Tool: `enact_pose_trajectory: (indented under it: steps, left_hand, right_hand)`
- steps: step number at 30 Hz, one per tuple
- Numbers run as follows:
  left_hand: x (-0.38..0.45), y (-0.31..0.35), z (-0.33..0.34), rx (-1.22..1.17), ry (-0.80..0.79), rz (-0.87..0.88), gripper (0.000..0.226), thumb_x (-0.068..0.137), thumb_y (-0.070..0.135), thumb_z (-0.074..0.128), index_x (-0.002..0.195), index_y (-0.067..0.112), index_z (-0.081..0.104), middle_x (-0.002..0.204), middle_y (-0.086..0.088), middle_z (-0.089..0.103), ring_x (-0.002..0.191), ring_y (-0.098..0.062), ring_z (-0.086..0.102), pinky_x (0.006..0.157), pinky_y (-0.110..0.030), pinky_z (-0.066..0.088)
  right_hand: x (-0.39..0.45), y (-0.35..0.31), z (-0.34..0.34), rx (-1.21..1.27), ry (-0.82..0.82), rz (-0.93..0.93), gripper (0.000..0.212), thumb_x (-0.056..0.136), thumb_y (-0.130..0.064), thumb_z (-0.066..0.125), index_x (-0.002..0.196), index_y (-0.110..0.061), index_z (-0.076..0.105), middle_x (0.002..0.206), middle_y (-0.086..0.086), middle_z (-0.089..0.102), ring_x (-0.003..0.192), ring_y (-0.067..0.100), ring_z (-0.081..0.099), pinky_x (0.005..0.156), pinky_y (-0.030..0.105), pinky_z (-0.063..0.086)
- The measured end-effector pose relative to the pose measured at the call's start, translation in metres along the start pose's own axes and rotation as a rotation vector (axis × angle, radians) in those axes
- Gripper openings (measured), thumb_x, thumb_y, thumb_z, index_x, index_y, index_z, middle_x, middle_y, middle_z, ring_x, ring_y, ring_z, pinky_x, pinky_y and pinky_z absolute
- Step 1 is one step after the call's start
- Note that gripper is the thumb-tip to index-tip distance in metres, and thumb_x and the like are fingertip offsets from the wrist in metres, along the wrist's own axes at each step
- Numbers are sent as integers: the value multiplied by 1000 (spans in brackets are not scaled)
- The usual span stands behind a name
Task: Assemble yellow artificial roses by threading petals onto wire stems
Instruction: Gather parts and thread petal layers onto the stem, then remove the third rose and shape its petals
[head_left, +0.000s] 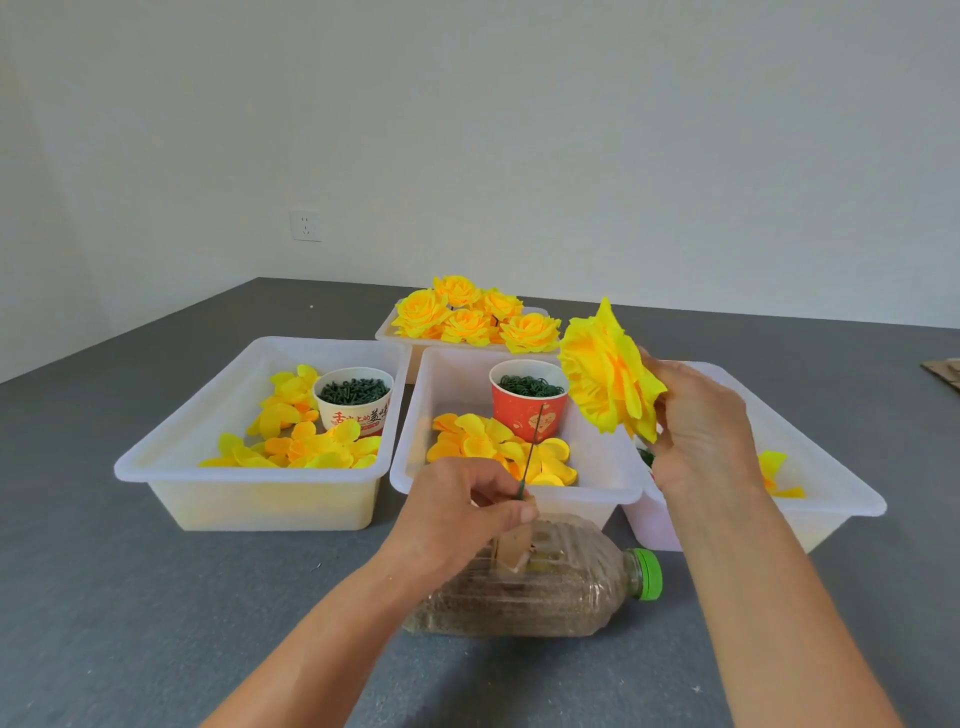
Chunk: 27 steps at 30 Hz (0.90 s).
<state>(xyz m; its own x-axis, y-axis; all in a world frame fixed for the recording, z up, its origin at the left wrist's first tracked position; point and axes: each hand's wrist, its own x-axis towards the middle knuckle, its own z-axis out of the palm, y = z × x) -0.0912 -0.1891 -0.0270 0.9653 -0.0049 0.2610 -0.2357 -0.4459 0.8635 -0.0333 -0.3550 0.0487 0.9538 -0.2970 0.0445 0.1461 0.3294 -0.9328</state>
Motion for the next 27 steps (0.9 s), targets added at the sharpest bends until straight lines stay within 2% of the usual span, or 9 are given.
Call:
enact_pose_trajectory:
  steps: [4,6,8,9,13,17,20,23,27]
  left_hand:
    - [3,-3,-1,-3,-4,-6,8,72,20,78,71,17,72,71,3,69,54,8,50,55,-5,38]
    - [4,-4,-2,-41,-13,-23,8,71,21,79,69,18,71,73,0,70,55,6,51,54,-5,38]
    - [6,-5,-2,-50,-25,-28,9,71,22,79,68,19,71,73,-1,70,56,3,52,55,-7,39]
    - [6,-5,-2,-46,-31,-27,9,71,22,79,68,19,71,73,-2,70,56,3,51,54,-7,39]
    - [5,-5,-2,-45,-37,-14,8,72,21,78,69,18,71,74,-3,70,56,4,50,54,-6,39]
    - [5,-5,-6,-93,-69,-45,7,70,21,80,73,20,74,69,5,69,59,4,53,57,-8,42]
    - [9,0,-14,-62,-99,-43,18,66,31,81,81,25,74,73,12,69,67,2,57,64,-12,45]
    - [21,10,-24,-205,-24,-55,20,73,40,69,86,25,73,83,4,73,70,-3,62,66,-16,49]
    - [51,20,-26,-262,167,-139,16,87,34,61,86,21,70,76,7,71,64,-6,60,57,-16,50]
  right_hand:
    - [9,9,-2,238,-106,331,28,89,-12,54,61,-14,54,47,0,57,44,12,51,51,19,45]
    - [11,17,-3,268,-119,458,26,92,-14,47,67,-15,54,64,3,60,60,15,54,69,26,48]
    - [12,22,-3,294,-108,543,26,94,-19,45,71,-15,57,77,4,61,76,19,53,83,34,44]
    - [12,25,-2,307,-111,569,27,94,-22,45,72,-15,58,79,3,62,79,20,53,83,35,44]
    - [13,34,-1,324,-128,622,27,95,-25,45,75,-16,60,76,3,64,77,19,54,65,33,43]
    - [17,39,-2,369,-126,655,26,95,-26,47,74,-16,60,73,3,64,75,19,55,63,33,42]
    - [21,44,1,416,-128,681,26,94,-27,49,75,-14,60,74,4,63,74,20,54,62,34,42]
    - [25,50,8,478,-147,698,24,93,-29,52,76,-14,61,72,5,64,72,20,54,61,33,43]
    - [27,62,24,531,-221,728,23,91,-27,51,78,-12,61,60,8,68,70,22,55,55,25,50]
